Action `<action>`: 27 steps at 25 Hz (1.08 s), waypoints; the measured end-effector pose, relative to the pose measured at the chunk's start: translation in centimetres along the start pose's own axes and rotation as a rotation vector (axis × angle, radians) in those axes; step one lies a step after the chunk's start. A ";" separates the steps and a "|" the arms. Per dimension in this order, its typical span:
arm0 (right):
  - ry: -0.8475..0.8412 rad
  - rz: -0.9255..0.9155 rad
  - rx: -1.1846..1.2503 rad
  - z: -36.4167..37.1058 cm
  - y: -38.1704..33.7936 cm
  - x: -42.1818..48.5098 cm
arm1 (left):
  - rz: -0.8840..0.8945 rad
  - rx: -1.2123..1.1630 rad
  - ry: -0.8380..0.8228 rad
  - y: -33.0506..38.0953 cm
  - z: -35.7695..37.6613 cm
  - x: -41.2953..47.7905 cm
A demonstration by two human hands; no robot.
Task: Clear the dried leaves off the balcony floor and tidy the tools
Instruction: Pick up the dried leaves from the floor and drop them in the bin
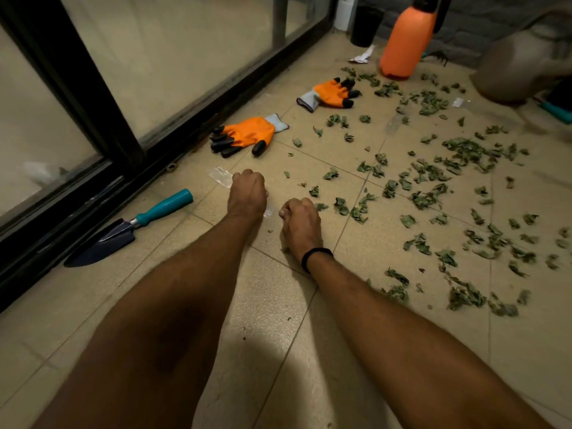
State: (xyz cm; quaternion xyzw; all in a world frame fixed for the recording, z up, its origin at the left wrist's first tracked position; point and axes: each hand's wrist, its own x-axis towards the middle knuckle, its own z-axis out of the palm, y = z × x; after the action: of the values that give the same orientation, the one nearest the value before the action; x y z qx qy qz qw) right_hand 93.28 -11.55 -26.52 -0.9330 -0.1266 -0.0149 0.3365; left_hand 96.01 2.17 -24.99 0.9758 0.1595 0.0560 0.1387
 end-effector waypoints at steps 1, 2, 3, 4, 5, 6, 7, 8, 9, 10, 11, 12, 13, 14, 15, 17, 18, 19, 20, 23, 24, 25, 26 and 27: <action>0.043 0.036 0.032 -0.4 0.2 -0.7 | -0.001 0.022 0.010 0.2 0.1 0.2; 0.104 0.083 0.070 -0.9 0.5 -1.6 | 0.000 0.037 0.022 0.5 0.1 0.3; 0.172 0.126 0.104 -1.3 1.1 -2.6 | -0.001 0.050 0.028 0.8 0.1 0.4; 0.235 0.154 0.125 -1.7 1.6 -3.6 | -0.001 0.063 0.027 1.1 0.0 0.5; 0.277 0.161 0.141 -1.8 2.1 -4.0 | -0.003 0.072 0.019 1.4 -0.1 0.7; 0.287 0.150 0.145 -1.7 2.5 -4.0 | -0.012 0.067 0.012 1.6 -0.4 0.8; 0.278 0.139 0.140 -1.5 2.6 -3.5 | -0.024 0.032 0.016 1.9 -0.5 0.8; 0.262 0.140 0.128 -1.2 2.6 -2.9 | -0.026 -0.040 0.037 2.2 -0.4 0.6; 0.238 0.158 0.114 -0.9 2.6 -2.3 | -0.006 -0.126 0.068 2.8 0.0 0.2; 0.209 0.169 0.088 -0.7 2.6 -1.8 | 0.025 -0.205 0.099 3.6 0.6 -0.4; 0.182 0.168 0.050 -0.3 2.8 -1.5 | 0.063 -0.261 0.115 4.5 1.2 -1.2; 0.170 0.164 0.000 0.0 3.0 -1.3 | 0.109 -0.292 0.111 5.3 1.9 -2.0; 0.176 0.163 -0.048 0.3 3.3 -1.1 | 0.160 -0.311 0.100 6.0 2.5 -2.5; 0.189 0.170 -0.087 0.5 3.4 -0.9 | 0.200 -0.331 0.087 6.4 3.0 -2.7; 0.202 0.181 -0.116 0.5 3.4 -0.8 | 0.217 -0.357 0.081 6.6 3.4 -2.9; 0.215 0.207 -0.122 0.4 3.1 -0.6 | 0.206 -0.391 0.077 6.0 4.1 -3.2; 0.218 0.223 -0.105 0.2 2.9 -0.6 | 0.205 -0.385 0.080 5.5 4.3 -3.6; 0.222 0.233 -0.084 0.1 2.9 -0.6 | 0.210 -0.369 0.083 5.1 4.5 -4.1; 0.227 0.228 -0.058 -0.1 2.9 -0.8 | 0.219 -0.354 0.090 4.7 4.6 -4.8; 0.259 0.167 0.075 -1.2 2.8 -1.2 | 0.208 -0.321 0.148 4.7 4.6 -6.7; 0.259 0.167 0.150 -1.8 2.7 -1.4 | 0.184 -0.318 0.162 4.7 4.5 -7.6; 0.244 0.196 0.229 -2.6 2.8 -1.5 | 0.163 -0.334 0.168 4.8 4.3 -8.7; 0.218 0.249 0.308 -3.4 3.1 -1.6 | 0.139 -0.383 0.168 4.8 3.9 -10.0; 0.185 0.322 0.395 -4.2 3.7 -1.4 | 0.096 -0.464 0.164 4.7 3.5 -11.4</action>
State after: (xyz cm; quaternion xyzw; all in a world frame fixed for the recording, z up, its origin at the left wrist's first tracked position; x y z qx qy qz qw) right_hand 93.11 -17.30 -25.75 -0.8521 0.0543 -0.0214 0.5201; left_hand 87.18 -6.71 -27.69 0.9164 0.1067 0.1769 0.3429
